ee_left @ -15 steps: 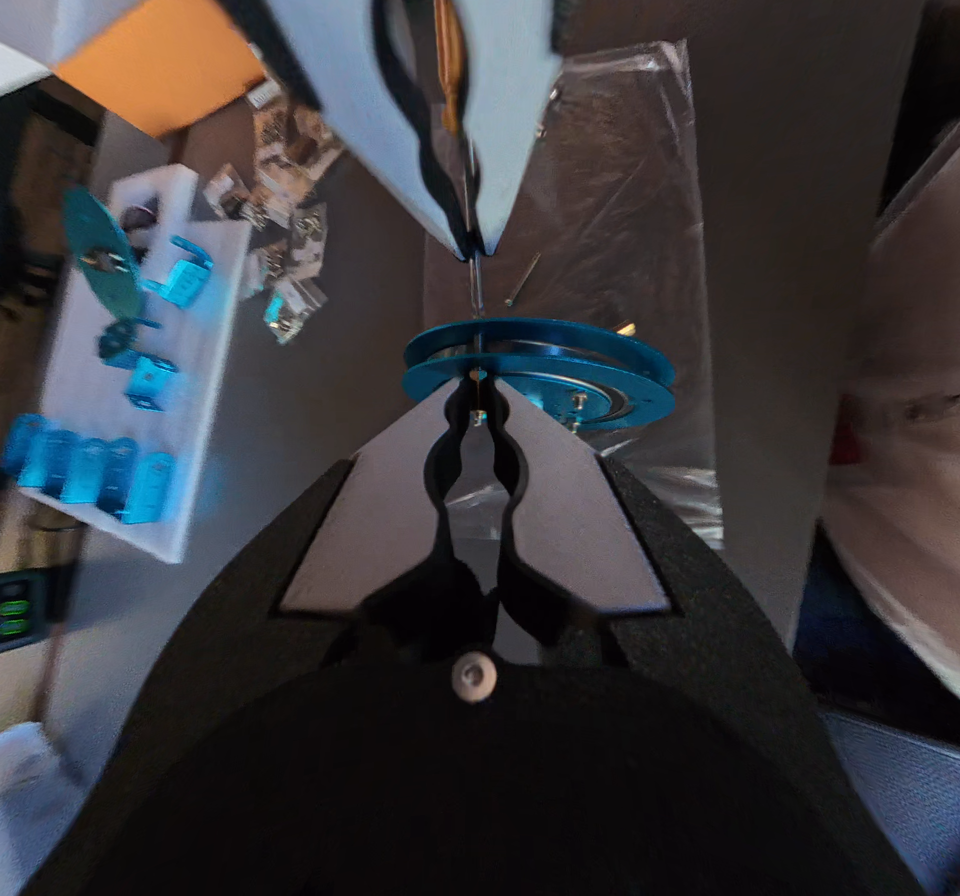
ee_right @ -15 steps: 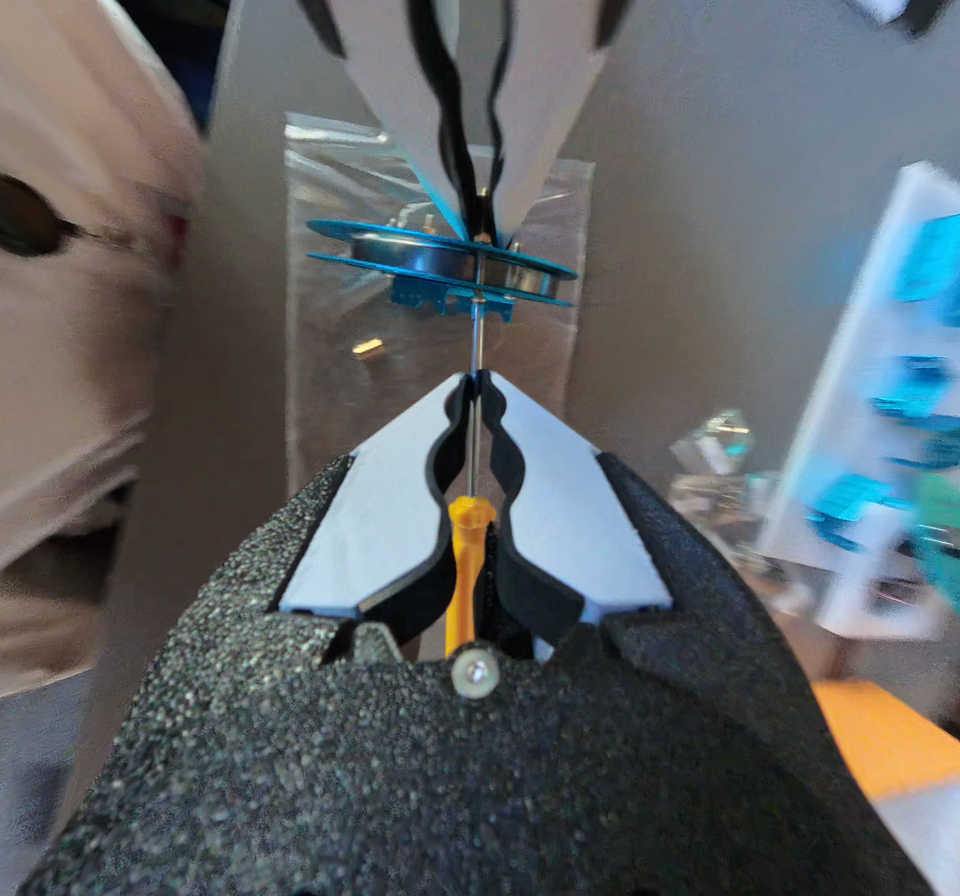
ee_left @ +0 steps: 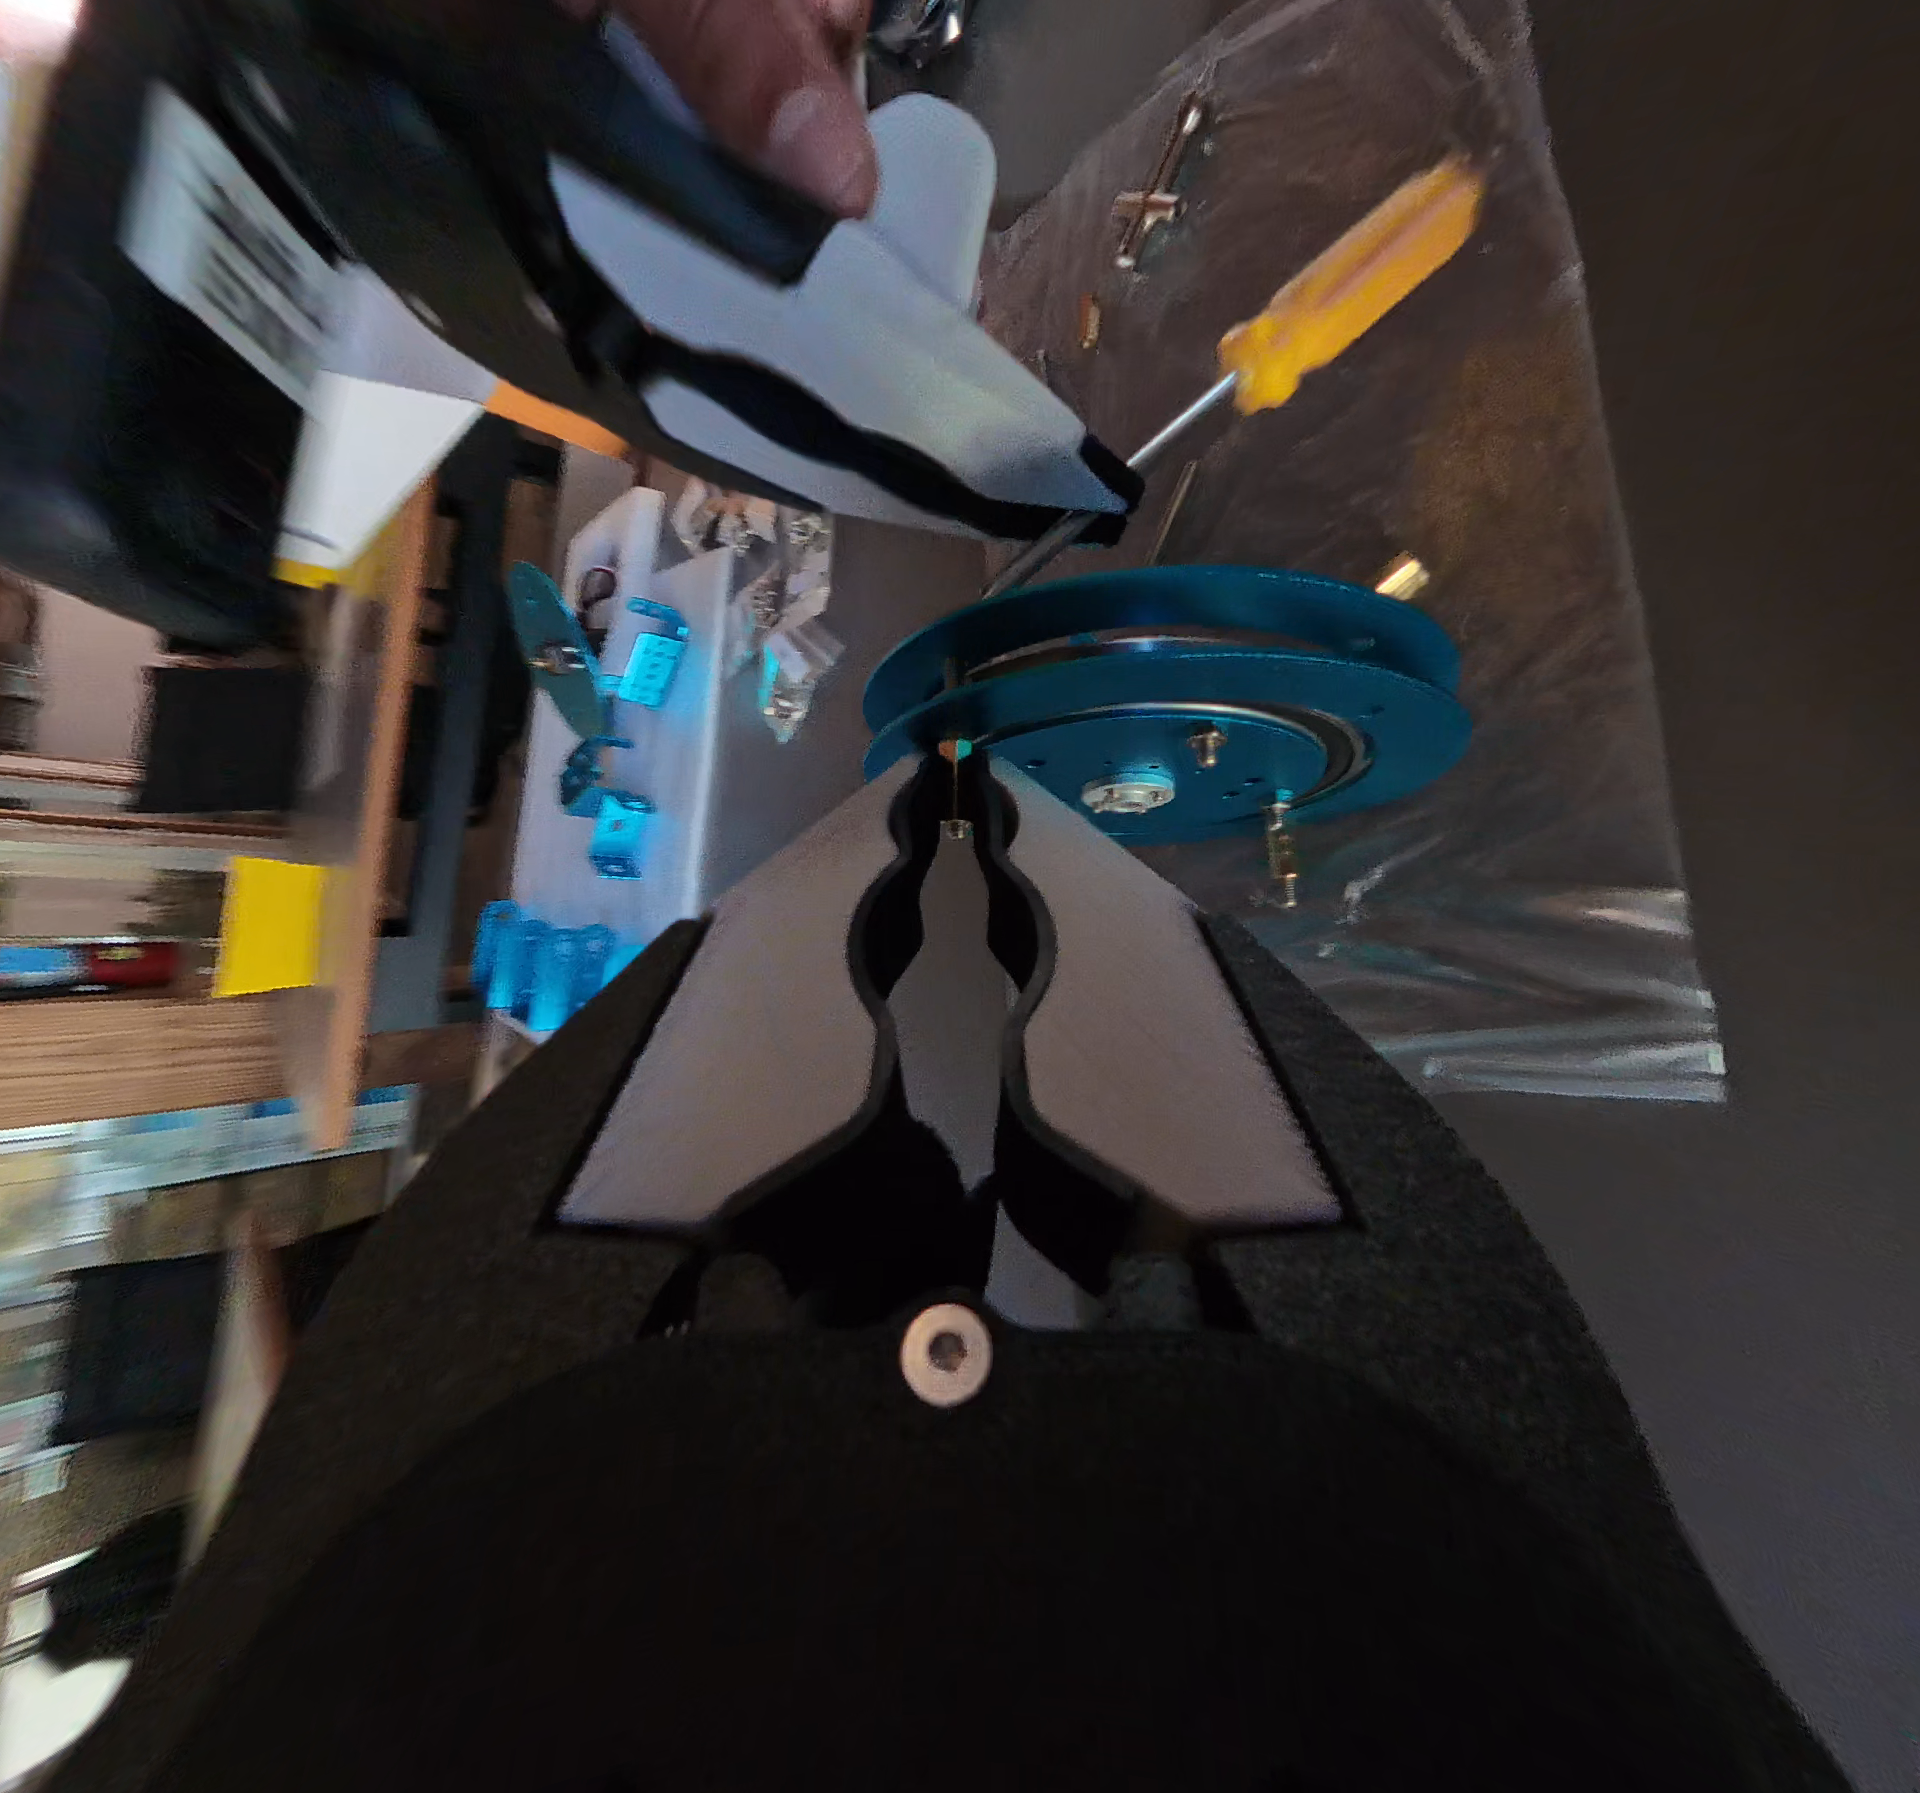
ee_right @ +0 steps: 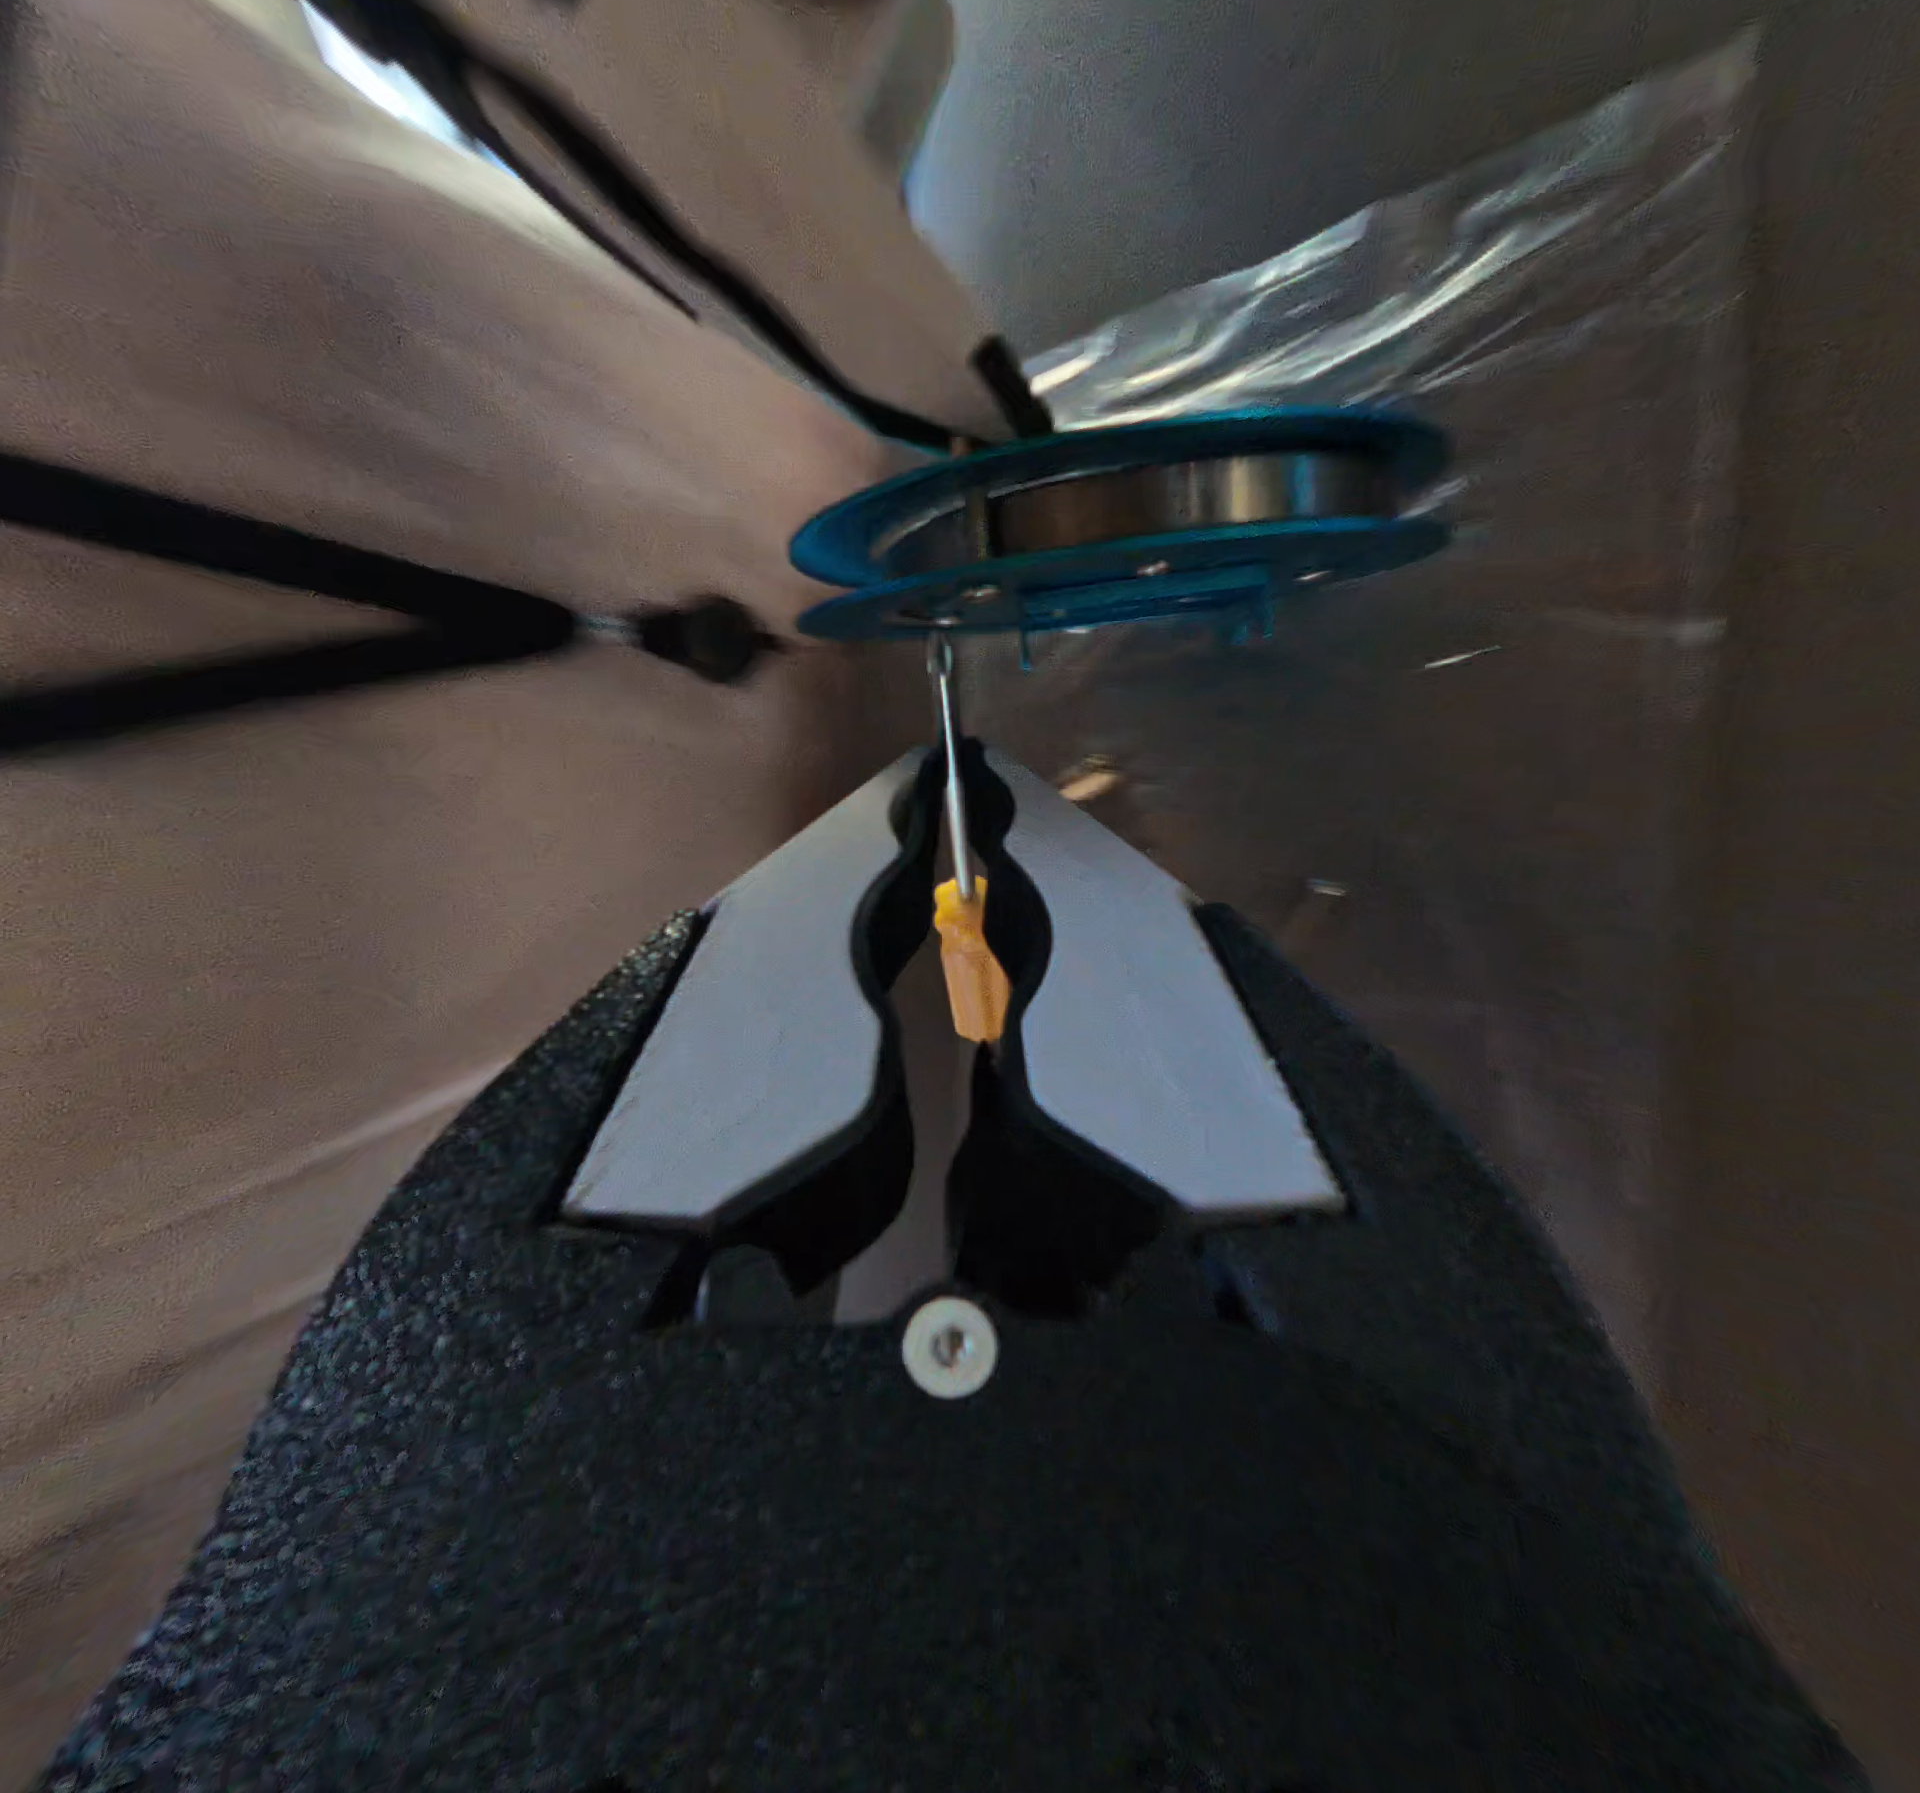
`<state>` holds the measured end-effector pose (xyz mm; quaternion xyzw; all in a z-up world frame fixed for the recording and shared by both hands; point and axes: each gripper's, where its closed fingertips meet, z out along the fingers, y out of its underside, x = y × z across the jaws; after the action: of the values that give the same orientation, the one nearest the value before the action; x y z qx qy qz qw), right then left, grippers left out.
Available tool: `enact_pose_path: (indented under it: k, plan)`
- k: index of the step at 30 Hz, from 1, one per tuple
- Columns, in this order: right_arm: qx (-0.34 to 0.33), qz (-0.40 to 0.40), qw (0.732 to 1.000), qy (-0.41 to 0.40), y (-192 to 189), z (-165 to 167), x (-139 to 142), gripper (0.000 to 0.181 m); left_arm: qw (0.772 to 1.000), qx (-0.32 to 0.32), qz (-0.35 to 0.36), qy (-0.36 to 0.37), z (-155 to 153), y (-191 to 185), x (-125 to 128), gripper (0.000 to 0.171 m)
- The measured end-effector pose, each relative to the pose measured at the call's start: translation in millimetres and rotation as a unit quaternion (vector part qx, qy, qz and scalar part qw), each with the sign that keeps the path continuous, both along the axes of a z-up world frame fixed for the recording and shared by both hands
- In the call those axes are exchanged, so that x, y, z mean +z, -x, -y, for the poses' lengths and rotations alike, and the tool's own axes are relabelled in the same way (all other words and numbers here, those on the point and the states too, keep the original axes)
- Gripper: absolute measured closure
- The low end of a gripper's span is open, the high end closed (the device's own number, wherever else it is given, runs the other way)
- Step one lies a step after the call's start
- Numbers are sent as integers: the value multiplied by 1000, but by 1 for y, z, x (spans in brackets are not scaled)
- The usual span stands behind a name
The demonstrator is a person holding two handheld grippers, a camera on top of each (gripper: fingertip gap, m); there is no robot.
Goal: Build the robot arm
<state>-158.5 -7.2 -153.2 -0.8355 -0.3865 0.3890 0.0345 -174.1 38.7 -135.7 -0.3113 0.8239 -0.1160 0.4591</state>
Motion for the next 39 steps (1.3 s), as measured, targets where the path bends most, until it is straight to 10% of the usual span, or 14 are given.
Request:
enact_pose_path:
  k: [4, 7, 18, 24, 30, 39]
  plan:
    - [36, 214, 929, -299, -34, -29, -7, 178, 986, 18, -49, 159, 0, 2, -2, 168]
    - [50, 239, 911, -332, -38, -12, -24, 177, 965, 34, -67, 251, -4, 3, -3, 168]
    - [-109, 108, 959, -239, -37, -20, -78, 168, 923, 79, -40, 375, -21, 18, -4, 168]
    - [-209, -67, 894, -390, -14, -39, 5, 161, 918, 63, -23, 392, -9, 17, -1, 168]
    - [-103, -168, 854, -481, 8, -35, 20, 166, 889, -25, -64, 454, 3, 5, 2, 168]
    - [25, -51, 800, -597, 10, -40, 18, 173, 803, -43, -157, 574, 10, 3, 3, 167]
